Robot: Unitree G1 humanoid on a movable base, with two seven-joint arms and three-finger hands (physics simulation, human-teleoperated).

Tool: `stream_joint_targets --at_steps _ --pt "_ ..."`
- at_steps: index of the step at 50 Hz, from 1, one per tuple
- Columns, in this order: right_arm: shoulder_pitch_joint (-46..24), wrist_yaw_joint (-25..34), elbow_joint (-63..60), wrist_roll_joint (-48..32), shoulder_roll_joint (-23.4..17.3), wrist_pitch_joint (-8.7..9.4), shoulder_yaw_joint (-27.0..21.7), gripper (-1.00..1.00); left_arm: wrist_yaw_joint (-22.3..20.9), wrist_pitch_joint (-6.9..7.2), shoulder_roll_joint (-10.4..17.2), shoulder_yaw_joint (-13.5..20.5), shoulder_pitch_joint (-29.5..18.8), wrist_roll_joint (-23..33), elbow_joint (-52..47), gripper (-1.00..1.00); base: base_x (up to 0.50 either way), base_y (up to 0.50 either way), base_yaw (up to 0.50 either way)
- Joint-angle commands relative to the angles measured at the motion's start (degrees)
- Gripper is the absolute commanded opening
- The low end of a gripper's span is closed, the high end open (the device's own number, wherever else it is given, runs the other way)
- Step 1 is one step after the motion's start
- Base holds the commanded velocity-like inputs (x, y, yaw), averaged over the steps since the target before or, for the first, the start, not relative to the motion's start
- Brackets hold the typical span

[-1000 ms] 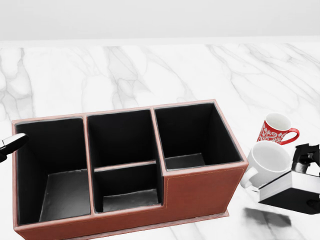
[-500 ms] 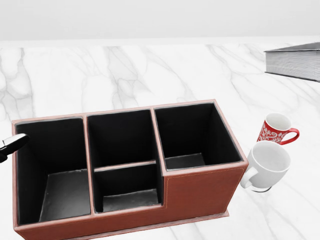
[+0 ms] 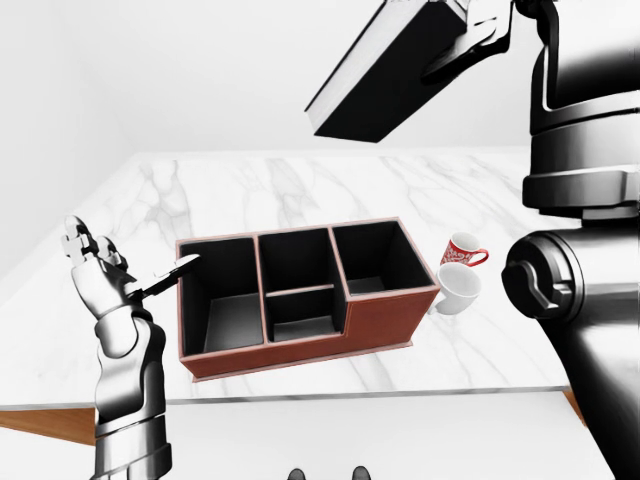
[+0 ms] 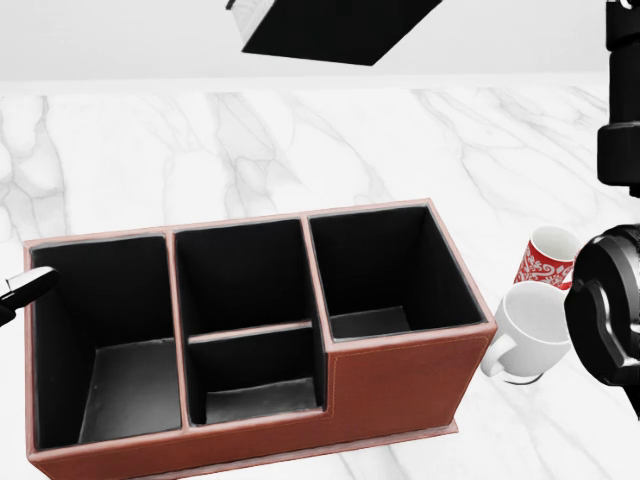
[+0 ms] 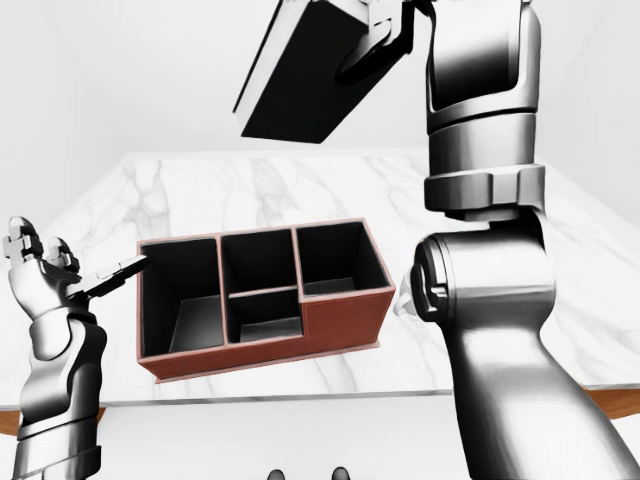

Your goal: Pick up the book and place it in the right compartment of the caddy.

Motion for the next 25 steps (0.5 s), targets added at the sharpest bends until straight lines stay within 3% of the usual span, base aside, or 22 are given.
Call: stream_joint_targets --at_steps 1,4,11,25 --pt "-15.04 0.09 30.85 1.06 4.54 0.0 5.39 -1.0 -0.11 0.0 -0.61 -1.46 0.59 1.02 0.35 1.0 0.0 0.0 0.0" --pt "-15.15 0.09 32.18 -4.24 3.36 0.0 9.0 -1.0 -0.11 0.0 -0.68 -1.64 0.66 1.1 0.38 1.0 0.0 0.0 0.0" --pt "-12.87 0.09 29.96 -13.32 2.58 0.0 10.53 -1.0 -0.21 0.0 -0.71 -1.65 0.67 1.17 0.56 1.0 0.0 0.0 0.0" --pt "-5.59 0.09 27.28 -20.9 4.63 0.0 7.83 -1.0 -0.22 0.0 -0.73 -1.48 0.9 1.03 0.09 1.0 0.0 0.0 0.0"
